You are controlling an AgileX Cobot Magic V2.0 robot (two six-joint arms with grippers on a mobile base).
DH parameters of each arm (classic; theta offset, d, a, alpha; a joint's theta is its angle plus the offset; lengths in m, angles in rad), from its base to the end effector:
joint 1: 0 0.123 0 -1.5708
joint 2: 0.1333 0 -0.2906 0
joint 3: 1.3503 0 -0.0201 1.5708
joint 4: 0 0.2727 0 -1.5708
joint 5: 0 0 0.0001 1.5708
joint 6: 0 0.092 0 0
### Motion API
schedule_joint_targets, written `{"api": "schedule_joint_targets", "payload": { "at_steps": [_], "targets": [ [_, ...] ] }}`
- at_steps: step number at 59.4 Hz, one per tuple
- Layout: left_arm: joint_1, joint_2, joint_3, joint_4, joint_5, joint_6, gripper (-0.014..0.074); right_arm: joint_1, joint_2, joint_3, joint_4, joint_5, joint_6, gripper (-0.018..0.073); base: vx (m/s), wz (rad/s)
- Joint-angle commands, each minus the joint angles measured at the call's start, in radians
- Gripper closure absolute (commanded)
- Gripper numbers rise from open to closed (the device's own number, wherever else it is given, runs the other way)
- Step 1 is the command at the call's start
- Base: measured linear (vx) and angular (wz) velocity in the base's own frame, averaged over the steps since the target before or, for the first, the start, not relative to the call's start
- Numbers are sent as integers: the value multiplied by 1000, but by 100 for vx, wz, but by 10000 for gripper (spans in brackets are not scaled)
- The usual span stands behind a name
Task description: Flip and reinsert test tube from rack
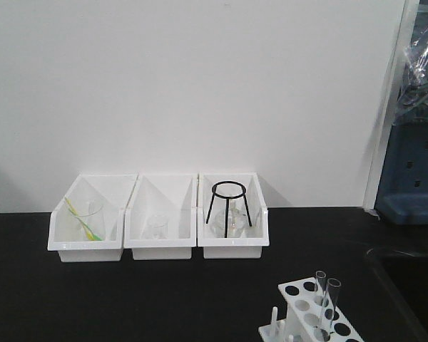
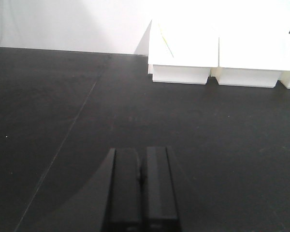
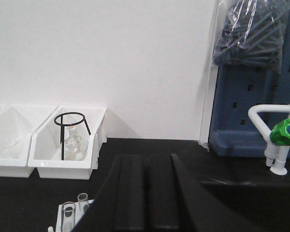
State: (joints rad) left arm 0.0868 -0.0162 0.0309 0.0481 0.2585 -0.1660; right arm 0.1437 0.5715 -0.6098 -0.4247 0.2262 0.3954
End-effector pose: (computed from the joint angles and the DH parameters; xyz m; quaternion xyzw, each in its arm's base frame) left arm 0.0719 0.0074 0.1797 -0.0831 0.7651 -0.0057 0.6385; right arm 0.1378 0.0113 0.3578 -0.0287 0.7345 0.0080 0.6779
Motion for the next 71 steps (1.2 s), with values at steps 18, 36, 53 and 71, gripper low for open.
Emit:
{"api": "schedule_joint_targets", "payload": {
  "at_steps": [18, 36, 53, 71],
  "targets": [
    [-7, -11, 2, -5, -79, 0, 603, -3, -54, -35, -9, -50, -7, 568, 0, 0],
    [-7, -11, 2, -5, -79, 0, 603, -3, -54, -35, -9, -50, -7, 568, 0, 0],
    [-7, -11, 2, -5, -79, 0, 603, -4, -66, -19, 211, -44, -201, 568, 0, 0],
    [-7, -11, 2, -5, -79, 0, 603, -49, -343, 346, 425, -159, -477, 568, 0, 0]
  ]
}}
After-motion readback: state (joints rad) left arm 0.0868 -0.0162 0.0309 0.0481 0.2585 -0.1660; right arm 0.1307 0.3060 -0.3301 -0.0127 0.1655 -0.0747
